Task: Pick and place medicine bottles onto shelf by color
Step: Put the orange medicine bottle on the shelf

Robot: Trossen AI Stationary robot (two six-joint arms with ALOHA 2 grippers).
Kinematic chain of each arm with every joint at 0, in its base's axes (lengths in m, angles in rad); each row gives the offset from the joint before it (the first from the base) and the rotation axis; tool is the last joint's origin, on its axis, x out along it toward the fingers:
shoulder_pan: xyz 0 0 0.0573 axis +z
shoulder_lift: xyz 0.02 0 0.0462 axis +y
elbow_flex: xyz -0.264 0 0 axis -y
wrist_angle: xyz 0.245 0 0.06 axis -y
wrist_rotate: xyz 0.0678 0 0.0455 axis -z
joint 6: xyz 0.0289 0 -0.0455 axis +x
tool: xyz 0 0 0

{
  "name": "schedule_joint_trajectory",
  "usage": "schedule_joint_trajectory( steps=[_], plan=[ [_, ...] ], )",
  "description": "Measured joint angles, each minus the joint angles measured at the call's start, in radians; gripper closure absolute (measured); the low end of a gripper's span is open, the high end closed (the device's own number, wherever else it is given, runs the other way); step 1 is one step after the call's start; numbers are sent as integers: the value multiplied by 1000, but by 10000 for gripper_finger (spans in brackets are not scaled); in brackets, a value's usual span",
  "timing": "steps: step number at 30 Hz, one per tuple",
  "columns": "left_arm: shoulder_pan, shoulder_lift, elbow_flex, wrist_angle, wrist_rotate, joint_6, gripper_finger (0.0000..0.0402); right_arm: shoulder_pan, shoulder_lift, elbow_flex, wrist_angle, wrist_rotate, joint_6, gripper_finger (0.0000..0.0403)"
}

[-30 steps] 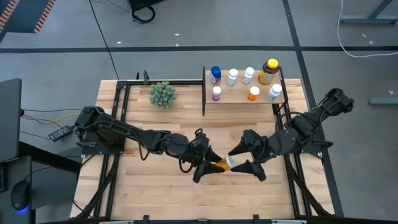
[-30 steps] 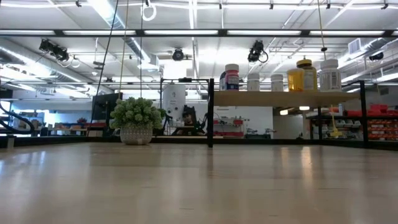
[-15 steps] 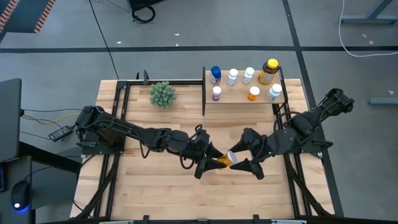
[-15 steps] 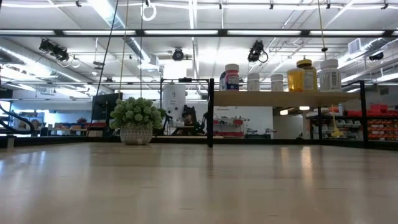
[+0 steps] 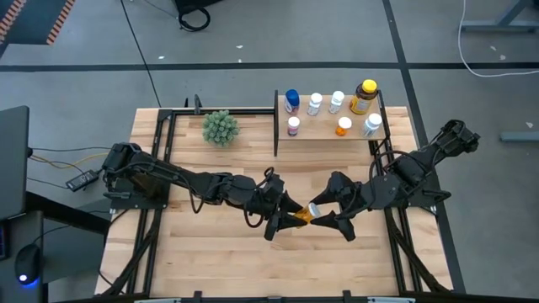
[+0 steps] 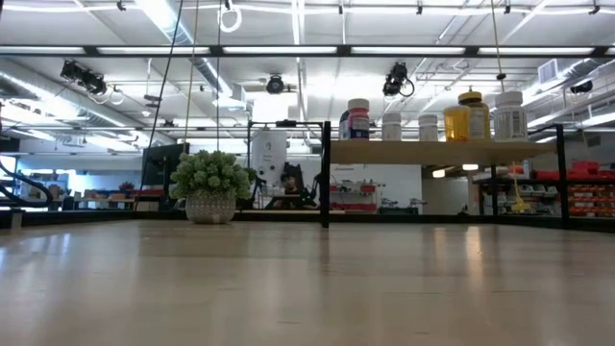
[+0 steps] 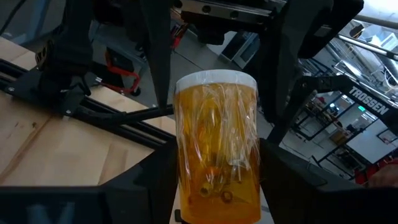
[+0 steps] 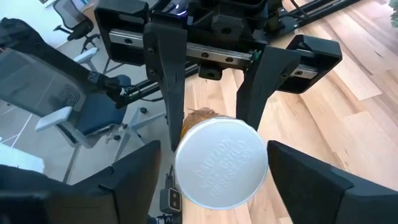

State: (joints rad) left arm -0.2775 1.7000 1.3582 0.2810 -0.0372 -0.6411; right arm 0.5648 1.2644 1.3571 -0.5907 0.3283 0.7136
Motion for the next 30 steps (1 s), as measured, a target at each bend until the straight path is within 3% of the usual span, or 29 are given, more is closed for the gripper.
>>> schedule_joint_trajectory(
  steps=[10, 22, 30],
  plan=[
    [0, 0, 0, 1, 2, 1, 197, 0, 0, 0, -1, 3, -2, 180],
    [14, -1, 0, -3, 24, 6, 188, 0, 0, 0, -3, 3, 18, 170],
    [58, -41, 0, -124, 83, 54, 174, -10, -2, 0, -95, -7, 83, 172]
  ],
)
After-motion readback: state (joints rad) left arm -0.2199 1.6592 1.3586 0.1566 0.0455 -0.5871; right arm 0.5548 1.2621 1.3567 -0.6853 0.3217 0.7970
